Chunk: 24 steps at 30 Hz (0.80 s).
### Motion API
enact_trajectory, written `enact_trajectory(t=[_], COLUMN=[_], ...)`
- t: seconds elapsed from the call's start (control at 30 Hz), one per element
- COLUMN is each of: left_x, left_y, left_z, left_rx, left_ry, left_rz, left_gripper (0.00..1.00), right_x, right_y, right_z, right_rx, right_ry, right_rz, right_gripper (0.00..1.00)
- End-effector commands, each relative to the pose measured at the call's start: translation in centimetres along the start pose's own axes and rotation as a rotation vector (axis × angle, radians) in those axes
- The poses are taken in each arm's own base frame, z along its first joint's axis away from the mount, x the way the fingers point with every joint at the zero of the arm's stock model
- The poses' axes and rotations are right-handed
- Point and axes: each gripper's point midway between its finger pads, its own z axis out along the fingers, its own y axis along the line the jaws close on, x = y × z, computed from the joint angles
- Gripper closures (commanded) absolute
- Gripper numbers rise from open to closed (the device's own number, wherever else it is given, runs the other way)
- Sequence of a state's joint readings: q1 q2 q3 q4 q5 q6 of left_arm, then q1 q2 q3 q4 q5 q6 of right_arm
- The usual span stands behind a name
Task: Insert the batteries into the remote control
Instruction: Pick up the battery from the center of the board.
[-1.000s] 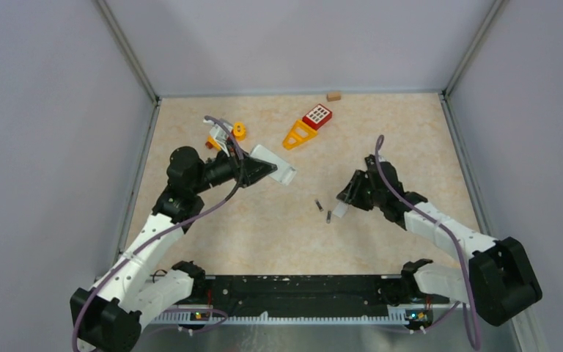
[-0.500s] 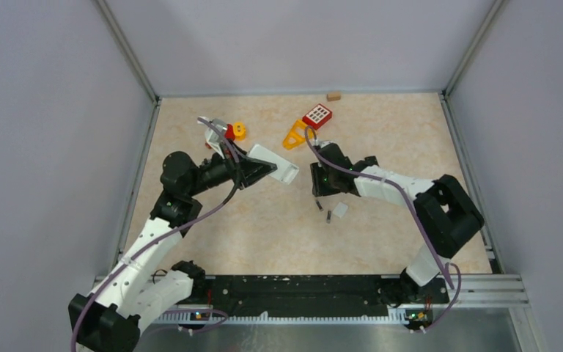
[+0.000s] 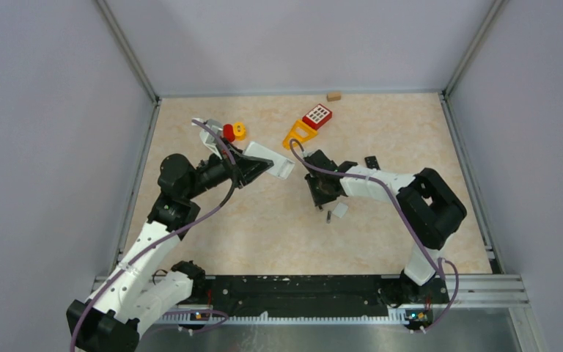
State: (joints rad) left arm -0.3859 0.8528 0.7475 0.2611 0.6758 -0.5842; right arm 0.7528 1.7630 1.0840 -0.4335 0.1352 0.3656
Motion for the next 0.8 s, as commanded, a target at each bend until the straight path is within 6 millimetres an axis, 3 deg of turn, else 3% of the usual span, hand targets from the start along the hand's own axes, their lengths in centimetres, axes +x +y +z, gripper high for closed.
enact_trajectory(t=[0.0, 0.27, 0.43, 0.57, 0.77], left_x=[-1.1, -1.2, -1.5, -2.5, -5.1], left_y=[-0.4, -0.5, -0.3, 0.2, 1.3], left_z=[-0.2, -0.4, -0.4, -0.4, -0.9], left_rx=[0.003, -0.005, -0.021, -0.063, -0.146], left_ry=[-0.042, -0.047, -0.06, -0.122, -0.291], left_rz=[0.049, 0.049, 0.033, -0.026, -0.116], left_gripper=[1.0, 1.0, 1.0, 1.0, 1.0], right_x=[-1.0, -1.3, -3.0, -6.3, -11.5], right_y=[0.6, 0.7, 0.4, 0.5, 0.0], right_z=[0.1, 0.6, -1.1, -5.4, -14.8], right_rx=[0.017, 0.029, 0.047, 0.011, -0.068], right_ry=[-0.003, -0.013, -0.084, -0.234, -0.506], right_rz=[-0.011, 0.035, 0.117, 0.229, 0.378], right_gripper=[0.77, 0.87, 0.95, 0.97, 0.99])
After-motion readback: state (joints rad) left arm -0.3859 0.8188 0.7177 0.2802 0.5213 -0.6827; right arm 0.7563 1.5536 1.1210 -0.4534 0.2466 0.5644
